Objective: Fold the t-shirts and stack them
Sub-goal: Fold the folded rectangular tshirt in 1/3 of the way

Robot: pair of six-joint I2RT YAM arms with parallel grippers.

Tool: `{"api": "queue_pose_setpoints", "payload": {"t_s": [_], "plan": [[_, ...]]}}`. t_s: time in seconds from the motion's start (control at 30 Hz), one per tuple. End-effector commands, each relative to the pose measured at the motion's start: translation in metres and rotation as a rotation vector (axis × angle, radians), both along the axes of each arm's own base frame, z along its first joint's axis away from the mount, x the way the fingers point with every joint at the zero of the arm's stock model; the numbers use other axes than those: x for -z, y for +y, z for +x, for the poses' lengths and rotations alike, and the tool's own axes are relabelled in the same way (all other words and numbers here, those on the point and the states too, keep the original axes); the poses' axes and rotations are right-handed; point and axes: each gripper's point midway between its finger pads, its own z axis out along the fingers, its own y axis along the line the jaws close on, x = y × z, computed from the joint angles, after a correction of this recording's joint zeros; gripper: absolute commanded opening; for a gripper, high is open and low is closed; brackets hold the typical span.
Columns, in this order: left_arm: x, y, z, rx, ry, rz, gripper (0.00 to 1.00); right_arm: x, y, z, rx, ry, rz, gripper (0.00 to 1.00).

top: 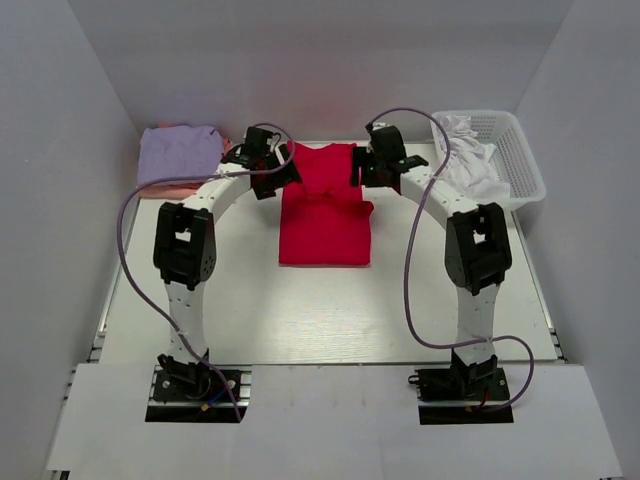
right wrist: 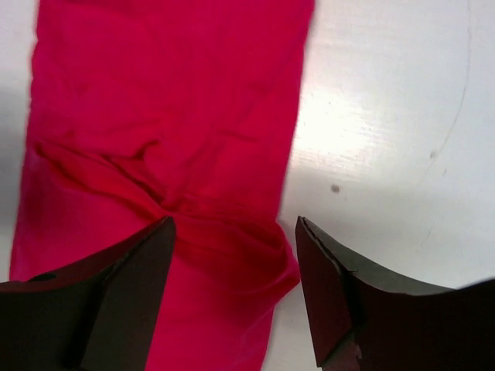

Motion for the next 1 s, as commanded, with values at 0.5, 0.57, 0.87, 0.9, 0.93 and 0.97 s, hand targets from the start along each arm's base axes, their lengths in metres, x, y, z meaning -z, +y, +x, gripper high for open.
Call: {"api": "queue_pose_setpoints", "payload": {"t_s": [0.5,0.57,0.87,0.9,0.93,0.97], "plan": [[0.003,-0.002,-0.022,0.424,-0.124,0.153,0.89,0.015,-0.03,-0.062,-0.075,0.071,0.047,0.73],[0.012,-0.004,-0.014,0.425,-0.116,0.153,0.86,0.016,-0.03,-0.057,-0.063,0.07,0.052,0.72],[0.033,-0.015,-0.001,0.45,-0.09,0.127,0.7,0.03,-0.035,-0.042,-0.045,0.103,0.058,0.65],[0.039,-0.015,-0.001,0.451,-0.078,0.128,0.69,0.031,-0.033,-0.041,-0.049,0.104,0.057,0.65],[0.038,-0.016,0.0,0.443,-0.084,0.122,0.68,0.033,-0.036,-0.04,-0.04,0.111,0.057,0.65],[0.04,-0.016,0.002,0.443,-0.082,0.122,0.64,0.034,-0.034,-0.04,-0.051,0.114,0.063,0.64]]}}
